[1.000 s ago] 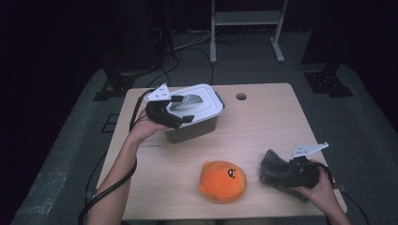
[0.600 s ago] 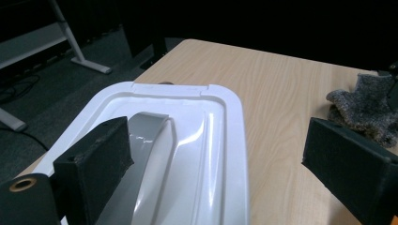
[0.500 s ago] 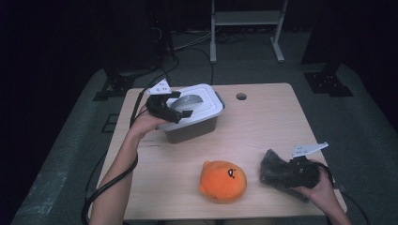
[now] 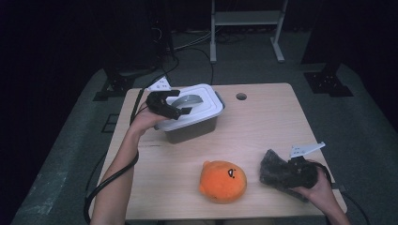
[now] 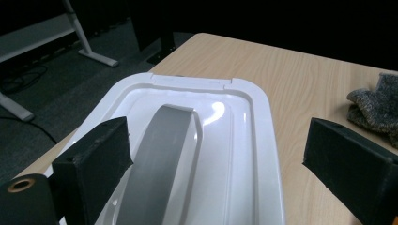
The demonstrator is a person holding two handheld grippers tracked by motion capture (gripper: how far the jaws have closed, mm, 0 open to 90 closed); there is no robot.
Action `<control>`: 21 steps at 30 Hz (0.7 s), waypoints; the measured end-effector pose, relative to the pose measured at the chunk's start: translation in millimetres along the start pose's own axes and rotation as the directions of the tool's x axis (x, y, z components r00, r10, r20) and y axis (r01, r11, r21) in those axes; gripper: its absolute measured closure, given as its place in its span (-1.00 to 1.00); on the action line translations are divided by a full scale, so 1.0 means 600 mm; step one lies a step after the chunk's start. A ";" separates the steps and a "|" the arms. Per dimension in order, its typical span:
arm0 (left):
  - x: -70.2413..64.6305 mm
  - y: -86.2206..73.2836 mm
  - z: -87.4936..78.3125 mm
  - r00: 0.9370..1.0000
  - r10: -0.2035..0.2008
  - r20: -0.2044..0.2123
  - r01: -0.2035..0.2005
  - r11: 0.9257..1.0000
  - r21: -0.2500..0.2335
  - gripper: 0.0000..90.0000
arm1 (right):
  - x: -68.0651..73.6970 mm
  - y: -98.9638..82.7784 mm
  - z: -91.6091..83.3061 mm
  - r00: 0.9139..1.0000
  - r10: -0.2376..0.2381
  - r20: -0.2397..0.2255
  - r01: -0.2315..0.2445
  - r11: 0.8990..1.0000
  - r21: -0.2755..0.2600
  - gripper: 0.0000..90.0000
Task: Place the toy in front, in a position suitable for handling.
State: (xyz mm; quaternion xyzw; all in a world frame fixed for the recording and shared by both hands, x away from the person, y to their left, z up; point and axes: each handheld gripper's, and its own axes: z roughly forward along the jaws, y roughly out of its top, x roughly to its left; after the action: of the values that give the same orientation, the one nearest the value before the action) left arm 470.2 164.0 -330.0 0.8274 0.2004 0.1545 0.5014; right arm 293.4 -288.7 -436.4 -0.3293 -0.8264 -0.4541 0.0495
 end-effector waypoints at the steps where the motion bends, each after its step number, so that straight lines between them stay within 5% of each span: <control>1: 0.003 0.000 0.000 1.000 0.005 0.003 -0.005 1.000 0.007 -0.80 | 0.000 0.000 0.000 1.000 -0.001 -0.001 0.001 1.000 0.001 -0.23; 21: 0.033 -0.008 0.028 1.000 -0.005 -0.018 0.006 0.998 0.061 -0.40 | 0.000 0.001 0.000 1.000 -0.006 -0.011 0.006 1.000 0.001 -0.23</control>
State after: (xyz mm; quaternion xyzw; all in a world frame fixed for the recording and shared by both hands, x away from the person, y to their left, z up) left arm 494.3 162.4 -340.8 0.8404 0.2116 0.1542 0.4746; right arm 293.6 -288.8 -436.0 -0.3244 -0.8274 -0.4555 0.0528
